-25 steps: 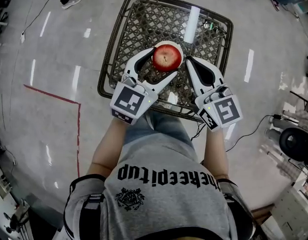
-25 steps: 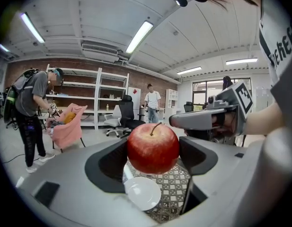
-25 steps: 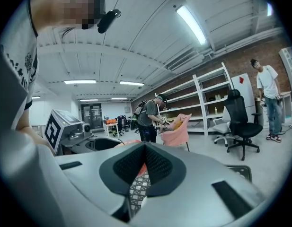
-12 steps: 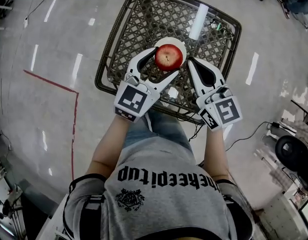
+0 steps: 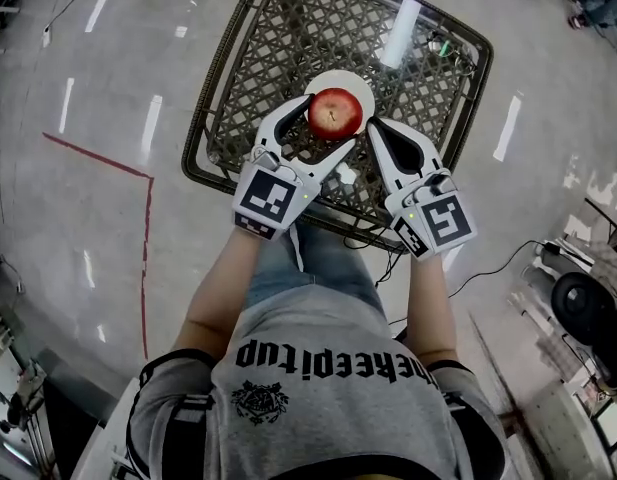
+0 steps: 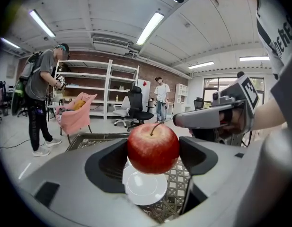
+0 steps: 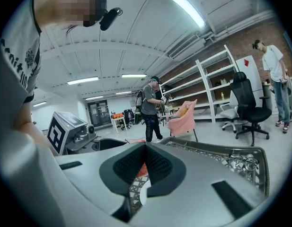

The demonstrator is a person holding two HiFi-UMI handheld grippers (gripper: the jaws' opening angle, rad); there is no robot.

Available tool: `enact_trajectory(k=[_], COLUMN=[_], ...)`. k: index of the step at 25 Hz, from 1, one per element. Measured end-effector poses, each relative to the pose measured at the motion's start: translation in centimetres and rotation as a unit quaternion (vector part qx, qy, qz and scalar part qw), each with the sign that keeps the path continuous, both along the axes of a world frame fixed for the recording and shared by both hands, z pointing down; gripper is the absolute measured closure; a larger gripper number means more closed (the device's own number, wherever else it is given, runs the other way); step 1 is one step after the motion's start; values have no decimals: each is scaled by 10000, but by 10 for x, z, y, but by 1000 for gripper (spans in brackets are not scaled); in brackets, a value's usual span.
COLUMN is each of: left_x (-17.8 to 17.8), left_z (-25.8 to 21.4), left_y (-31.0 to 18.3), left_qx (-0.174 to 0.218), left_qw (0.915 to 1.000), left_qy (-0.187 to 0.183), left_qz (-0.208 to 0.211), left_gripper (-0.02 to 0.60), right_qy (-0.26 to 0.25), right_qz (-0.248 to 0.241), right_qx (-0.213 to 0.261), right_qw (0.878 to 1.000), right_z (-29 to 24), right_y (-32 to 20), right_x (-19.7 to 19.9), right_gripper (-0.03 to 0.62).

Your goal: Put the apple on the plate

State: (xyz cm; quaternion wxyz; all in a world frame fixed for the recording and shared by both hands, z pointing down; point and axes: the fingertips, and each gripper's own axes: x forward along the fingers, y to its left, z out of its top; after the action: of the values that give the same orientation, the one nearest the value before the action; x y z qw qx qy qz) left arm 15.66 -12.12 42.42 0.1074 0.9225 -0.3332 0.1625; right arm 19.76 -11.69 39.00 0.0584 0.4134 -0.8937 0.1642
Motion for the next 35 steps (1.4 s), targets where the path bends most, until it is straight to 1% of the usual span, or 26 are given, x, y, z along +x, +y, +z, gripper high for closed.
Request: enact_trajectory(k=[18,35], left_x=[11,12], left_z=[79,125], left_y=[-22,-30], left_qx=[-197,-349], left_qw=[9995,9982], left_qy=[-225,-482], left_qz=[-52,-86], left_gripper=[221,221], right_qy=[7,50], right_qz=[86,48], right_qx=[-427,-610], right_qw=[9991,9981], right_z=[63,84], right_y=[-15,-15], right_x=[10,10], right_gripper=[589,589])
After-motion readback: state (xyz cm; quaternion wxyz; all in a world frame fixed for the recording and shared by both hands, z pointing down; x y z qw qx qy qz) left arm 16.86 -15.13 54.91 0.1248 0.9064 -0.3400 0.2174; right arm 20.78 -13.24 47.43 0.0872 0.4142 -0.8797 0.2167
